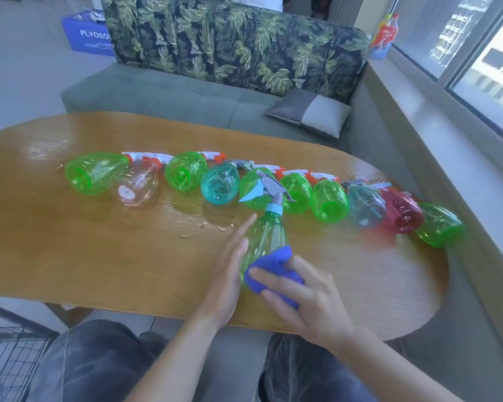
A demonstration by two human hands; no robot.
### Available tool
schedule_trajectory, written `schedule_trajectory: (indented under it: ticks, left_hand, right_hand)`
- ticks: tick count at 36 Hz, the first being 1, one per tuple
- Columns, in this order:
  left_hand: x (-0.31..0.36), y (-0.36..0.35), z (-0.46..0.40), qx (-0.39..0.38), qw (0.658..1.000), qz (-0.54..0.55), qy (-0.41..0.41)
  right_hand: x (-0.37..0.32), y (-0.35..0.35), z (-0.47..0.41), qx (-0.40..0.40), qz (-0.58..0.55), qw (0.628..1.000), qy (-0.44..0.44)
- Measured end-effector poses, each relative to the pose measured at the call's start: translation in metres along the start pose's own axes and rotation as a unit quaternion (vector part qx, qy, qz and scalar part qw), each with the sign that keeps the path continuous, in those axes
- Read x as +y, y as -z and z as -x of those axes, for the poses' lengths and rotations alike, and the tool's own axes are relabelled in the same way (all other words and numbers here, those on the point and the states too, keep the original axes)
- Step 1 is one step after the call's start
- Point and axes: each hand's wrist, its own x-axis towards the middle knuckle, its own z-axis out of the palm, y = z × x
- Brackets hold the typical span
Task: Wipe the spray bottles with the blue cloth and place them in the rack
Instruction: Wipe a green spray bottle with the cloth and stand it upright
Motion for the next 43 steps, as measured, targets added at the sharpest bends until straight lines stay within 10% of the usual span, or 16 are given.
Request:
schedule_trajectory:
  ticks: [8,26,30,34,43]
  left_hand:
    - [0.000,-0.001,-0.001,0.005,1.000,0.007,-0.002]
    - [0.006,0.002,0.002,0.010,1.000,0.008,-0.003]
    - [0.007,0.003,0.007,-0.006,0.999,0.036,0.000]
    - [0.009,0.002,0.008,-0.025,1.000,0.013,-0.002]
    - [0.006,-0.001,0.006,-0.003,0.999,0.033,0.001]
  right_hand:
    - [0.013,-0.015,-0.051,0.078,-0.062,0.953,-0.286]
    - [-0.015,-0.014,0.010,-0.009,0.043,0.999,-0.005]
    - [-0.017,-0.009,-0.001,0.096,-0.078,0.979,-0.160]
    - [-0.015,-0.012,-0.021,0.173,-0.225,0.873,-0.396]
    - [-0.021,-0.015,-0.023,0.196,-0.280,0.829,-0.444]
